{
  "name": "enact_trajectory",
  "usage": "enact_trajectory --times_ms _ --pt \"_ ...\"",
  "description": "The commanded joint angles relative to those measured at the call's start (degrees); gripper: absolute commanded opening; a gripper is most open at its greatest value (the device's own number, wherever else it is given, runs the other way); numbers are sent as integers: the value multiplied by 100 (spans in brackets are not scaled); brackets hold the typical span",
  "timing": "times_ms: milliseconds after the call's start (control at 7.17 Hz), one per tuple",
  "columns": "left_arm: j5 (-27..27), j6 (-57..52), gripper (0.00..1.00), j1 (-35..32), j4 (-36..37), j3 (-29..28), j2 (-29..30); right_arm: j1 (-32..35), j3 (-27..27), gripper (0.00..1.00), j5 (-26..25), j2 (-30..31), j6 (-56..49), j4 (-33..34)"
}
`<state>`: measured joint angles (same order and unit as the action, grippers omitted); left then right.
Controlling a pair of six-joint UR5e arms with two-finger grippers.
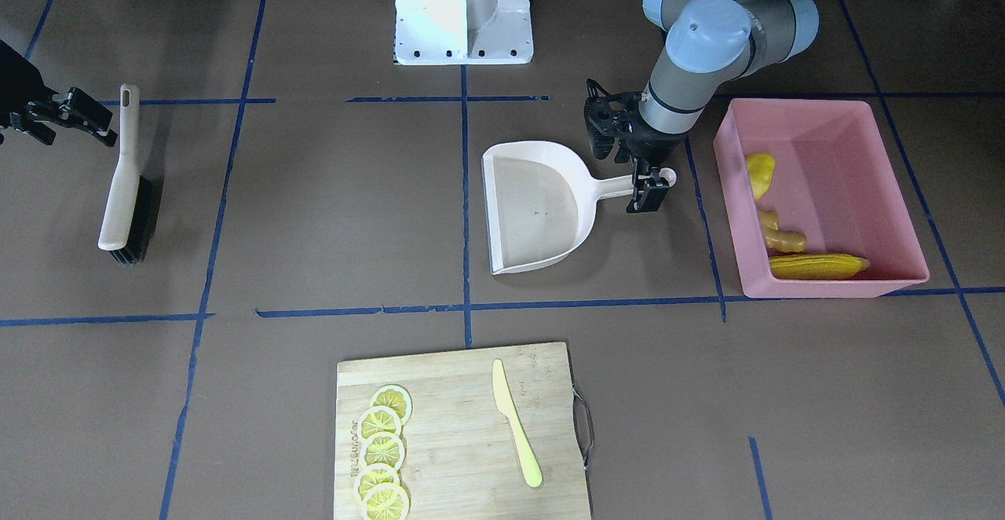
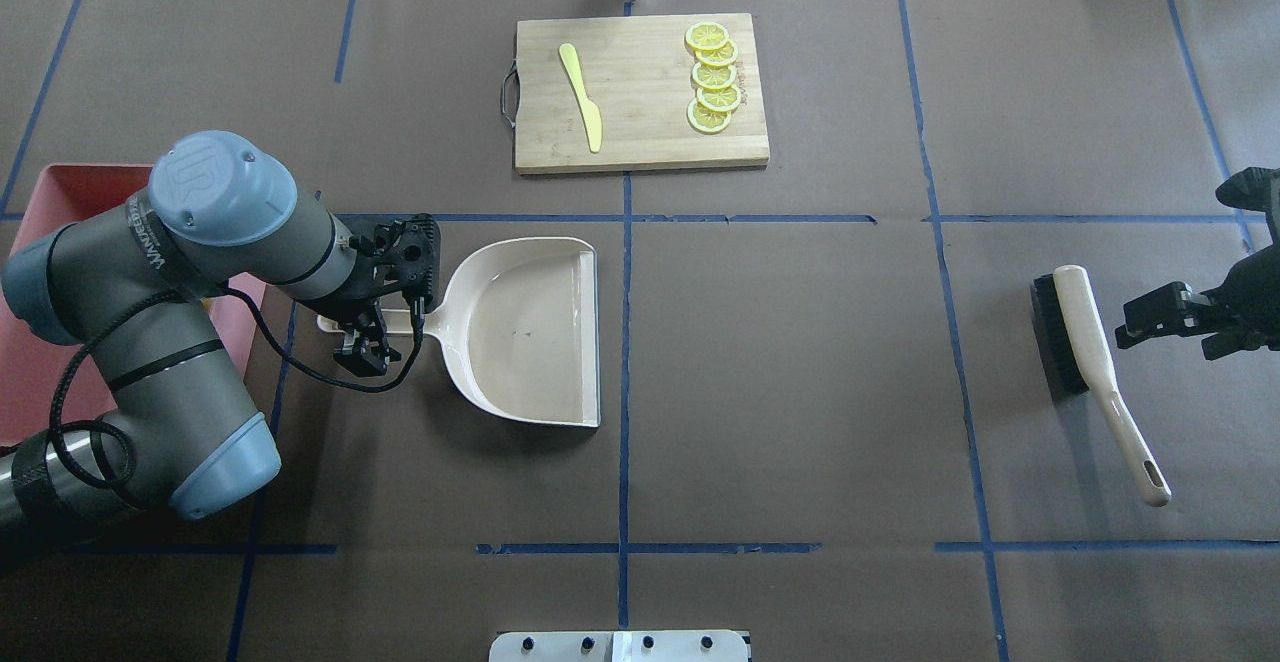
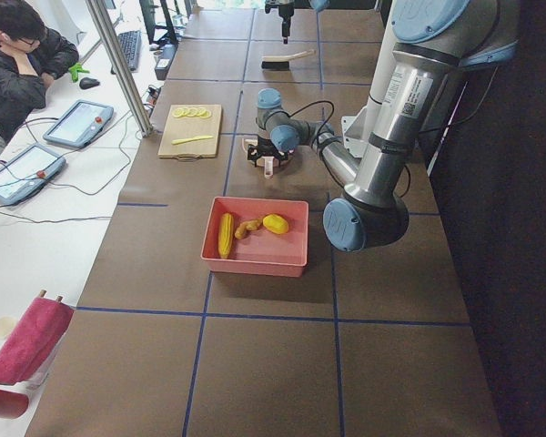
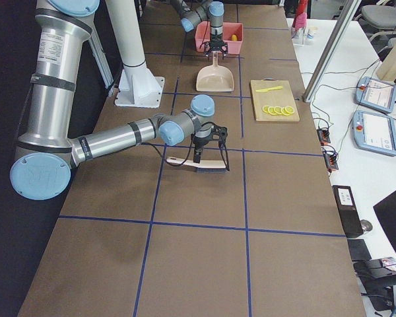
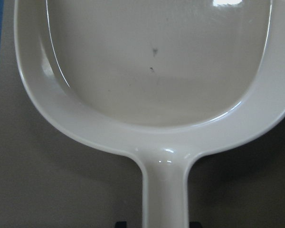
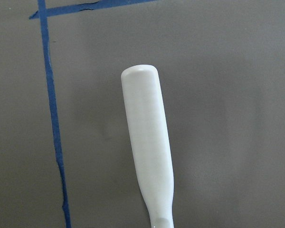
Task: Sweep and dump trash into bin
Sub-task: 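Set the dustpan flat on the table with the left gripper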
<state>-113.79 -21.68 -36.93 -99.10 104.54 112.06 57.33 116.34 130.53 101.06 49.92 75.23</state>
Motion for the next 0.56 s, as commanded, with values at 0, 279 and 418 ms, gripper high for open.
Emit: enact_trajectory --times_ms 0,279,418 --pt "6 380 100 -51 257 468 -35 68 -6 99 -1 -7 0 0" --pt "6 1389 100 -305 653 961 -9 112 -6 99 -1 -7 0 0" --pt "-11 1864 100 -576 820 1015 -9 155 -24 99 16 -112 -9 0"
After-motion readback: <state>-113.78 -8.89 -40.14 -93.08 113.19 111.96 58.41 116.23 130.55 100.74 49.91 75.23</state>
